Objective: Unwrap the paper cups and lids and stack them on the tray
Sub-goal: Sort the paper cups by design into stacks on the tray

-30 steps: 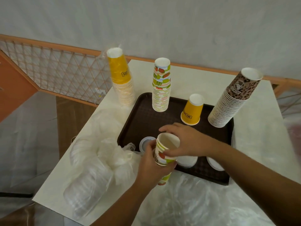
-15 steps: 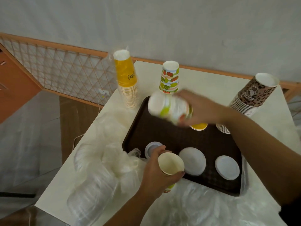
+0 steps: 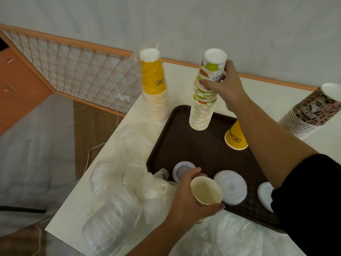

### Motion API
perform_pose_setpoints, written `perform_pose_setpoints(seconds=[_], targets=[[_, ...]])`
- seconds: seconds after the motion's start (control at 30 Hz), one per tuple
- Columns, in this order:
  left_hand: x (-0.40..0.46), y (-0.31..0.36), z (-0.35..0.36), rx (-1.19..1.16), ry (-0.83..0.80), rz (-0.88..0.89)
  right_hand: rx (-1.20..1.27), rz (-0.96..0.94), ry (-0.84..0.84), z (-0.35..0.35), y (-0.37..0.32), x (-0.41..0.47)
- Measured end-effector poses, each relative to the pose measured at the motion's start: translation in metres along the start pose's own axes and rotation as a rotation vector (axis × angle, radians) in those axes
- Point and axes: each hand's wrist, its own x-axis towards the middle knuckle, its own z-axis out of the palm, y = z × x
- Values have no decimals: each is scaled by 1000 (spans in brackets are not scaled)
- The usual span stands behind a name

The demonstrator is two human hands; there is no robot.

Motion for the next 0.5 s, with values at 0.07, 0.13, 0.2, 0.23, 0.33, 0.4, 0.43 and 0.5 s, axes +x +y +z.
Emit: perform_pose_setpoints(seconds=[0.07,0.13,0.2,0.23,0.33,0.4,0.43,0.5], targets=[[0,-1,-1,4,-5,-6,-39,-13,7,1,-2,-2],[1,-1,-1,9,-15,-17,-82,-44,31,2,-4,-7],[1,0,-1,22,-22,-23,-153,-87,77,-1,-4,-14],[1,1,-1,33,-22,-23,-203,-105,103,-4,-4,-19],[1,5,1,55,-15,-20,-349,-138,147,-12,-5,-43],[1,7,2,55,-6,-23,-382,-132,75,-15,-4,-67],[0,7,2,50,6,-26,-373,-109,-16,-16,-3,-81],[-1,8,3,40,37,-36,-375,-17,-296,-19,1,-109]])
